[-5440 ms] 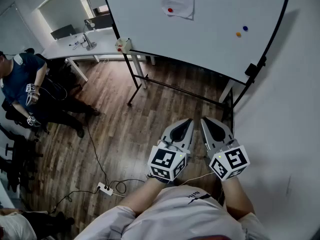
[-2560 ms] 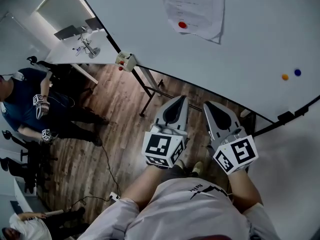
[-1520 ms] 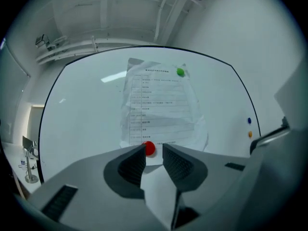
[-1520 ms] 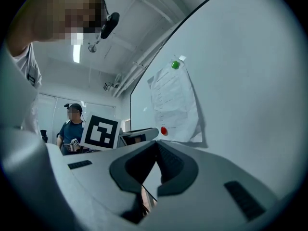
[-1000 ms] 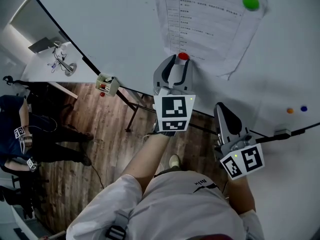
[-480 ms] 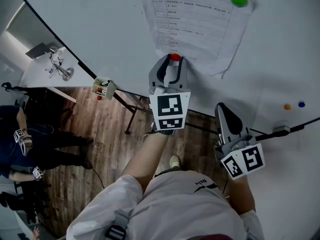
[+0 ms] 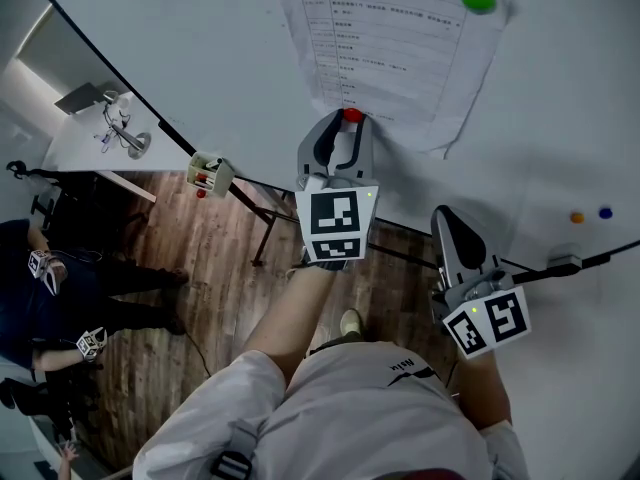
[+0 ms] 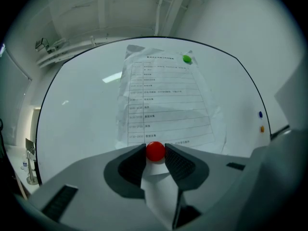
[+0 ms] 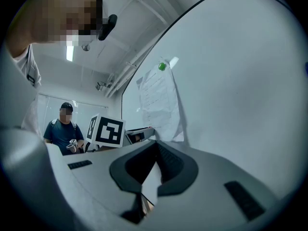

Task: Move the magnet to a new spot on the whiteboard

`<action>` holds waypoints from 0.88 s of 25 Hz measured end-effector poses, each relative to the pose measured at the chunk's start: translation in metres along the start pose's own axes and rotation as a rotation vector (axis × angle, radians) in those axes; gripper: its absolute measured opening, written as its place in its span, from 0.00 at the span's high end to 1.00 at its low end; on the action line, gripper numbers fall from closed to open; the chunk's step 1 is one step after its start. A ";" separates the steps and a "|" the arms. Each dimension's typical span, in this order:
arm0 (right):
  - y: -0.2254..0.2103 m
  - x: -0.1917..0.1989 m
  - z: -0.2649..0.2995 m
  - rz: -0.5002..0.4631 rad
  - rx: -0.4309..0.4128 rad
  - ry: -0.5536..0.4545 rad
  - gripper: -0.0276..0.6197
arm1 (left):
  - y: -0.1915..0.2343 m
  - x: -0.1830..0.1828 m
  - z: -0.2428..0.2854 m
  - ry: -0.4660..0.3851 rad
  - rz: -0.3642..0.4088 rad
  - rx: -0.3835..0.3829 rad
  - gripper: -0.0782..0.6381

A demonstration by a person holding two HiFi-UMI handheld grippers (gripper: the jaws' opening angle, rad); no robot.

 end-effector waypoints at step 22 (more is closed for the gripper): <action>-0.002 -0.001 -0.015 0.015 -0.035 0.012 0.94 | -0.035 -0.015 -0.046 -0.003 -0.059 0.061 0.71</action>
Point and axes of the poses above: the fingertips, and each gripper's own axes: z forward along the fingers, y to its left, x out of its underside, the point moved 8 cm from there along -z, backward along the fingers, and after that the axes turned 14 degrees about -y, right-handed, at the moved point
